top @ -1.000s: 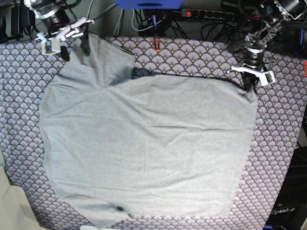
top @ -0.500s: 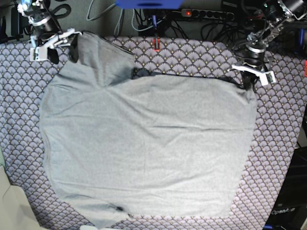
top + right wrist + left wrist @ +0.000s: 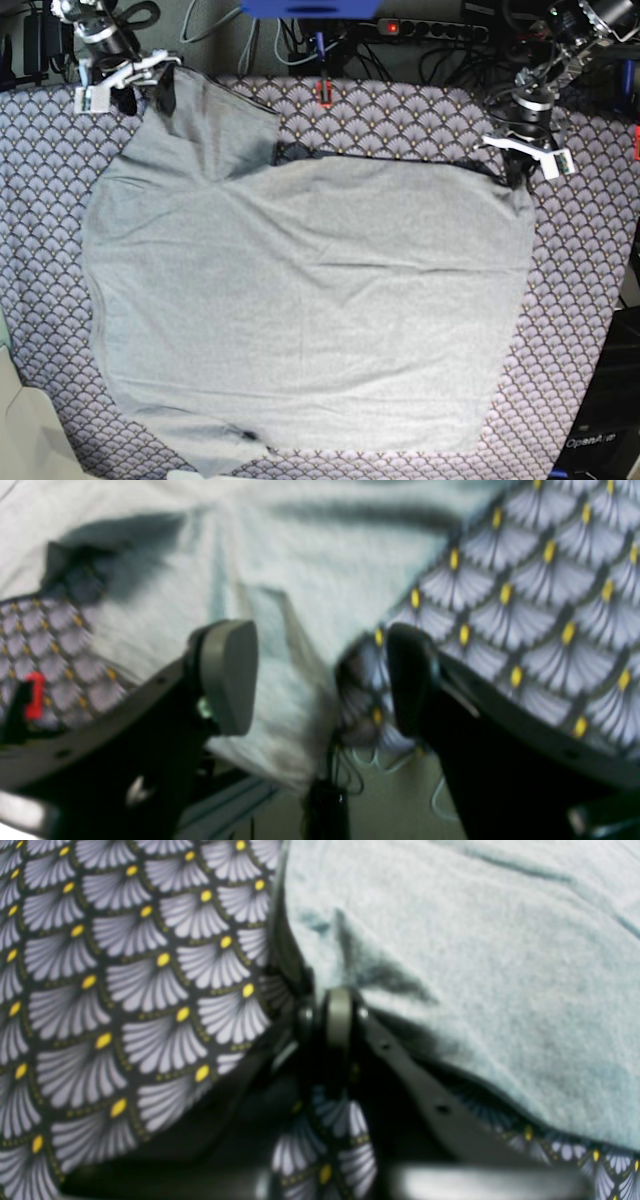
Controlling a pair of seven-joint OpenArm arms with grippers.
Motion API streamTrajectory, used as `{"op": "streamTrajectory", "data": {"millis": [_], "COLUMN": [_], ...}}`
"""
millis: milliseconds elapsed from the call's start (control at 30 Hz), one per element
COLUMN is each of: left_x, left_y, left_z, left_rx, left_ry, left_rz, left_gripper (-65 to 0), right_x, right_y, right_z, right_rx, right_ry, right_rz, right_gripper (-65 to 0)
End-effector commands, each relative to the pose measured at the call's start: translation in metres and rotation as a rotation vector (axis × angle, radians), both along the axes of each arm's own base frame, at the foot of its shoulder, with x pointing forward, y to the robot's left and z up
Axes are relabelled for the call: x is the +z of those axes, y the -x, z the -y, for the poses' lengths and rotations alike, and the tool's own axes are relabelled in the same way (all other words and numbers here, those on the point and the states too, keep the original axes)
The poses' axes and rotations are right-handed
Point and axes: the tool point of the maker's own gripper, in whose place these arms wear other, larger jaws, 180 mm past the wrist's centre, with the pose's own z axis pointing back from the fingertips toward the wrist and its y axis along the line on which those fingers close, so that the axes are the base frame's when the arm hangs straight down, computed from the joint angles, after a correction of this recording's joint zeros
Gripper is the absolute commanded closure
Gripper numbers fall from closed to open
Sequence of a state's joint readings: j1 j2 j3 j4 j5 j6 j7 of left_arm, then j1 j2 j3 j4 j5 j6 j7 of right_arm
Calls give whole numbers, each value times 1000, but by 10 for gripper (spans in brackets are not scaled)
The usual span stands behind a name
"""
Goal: Fold the T-shirt properly
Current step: 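Close both grippers on the shoulder corners of the grey shirt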
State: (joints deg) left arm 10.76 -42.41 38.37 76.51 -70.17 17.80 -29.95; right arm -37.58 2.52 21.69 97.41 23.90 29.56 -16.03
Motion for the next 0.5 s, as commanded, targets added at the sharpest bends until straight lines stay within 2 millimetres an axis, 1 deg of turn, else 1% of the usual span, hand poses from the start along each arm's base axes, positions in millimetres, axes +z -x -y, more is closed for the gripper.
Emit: {"op": "streamTrajectory", "data": {"millis": [0, 100, 167, 200, 267, 367, 433, 467], "left_x": [4, 4, 4, 4, 5, 5, 5, 5], "left_y": [-2, -3, -3, -3, -3, -4, -4, -4], "left_z": [-5, -5, -5, -5, -4, -4, -4, -5], "left_rx": [-3, -3, -3, -3, -4, -4, -4, -3], "left_ry": [-9, -10, -10, -9, -8, -8, -8, -9], "left_rz": [4, 5, 5, 5, 6, 8, 8, 7], "left_gripper": [0, 0, 0, 0, 0, 0, 0, 0], "right_x": [8, 5, 6, 6, 6, 7, 6, 6], "right_y": [-7, -6, -6, -6, -7, -7, -7, -7], "right_z": [2, 1, -2, -4, -11, -15, -15, -15], "right_rx": [-1, 0, 14, 21, 26, 19, 17, 17], "right_ry": [-5, -12, -19, -23, -42, -53, -56, -56], "right_rz": [42, 35, 40, 41, 49, 53, 51, 51], "right_gripper": [-414, -411, -386, -365, -302, -211, -169, -160]}}
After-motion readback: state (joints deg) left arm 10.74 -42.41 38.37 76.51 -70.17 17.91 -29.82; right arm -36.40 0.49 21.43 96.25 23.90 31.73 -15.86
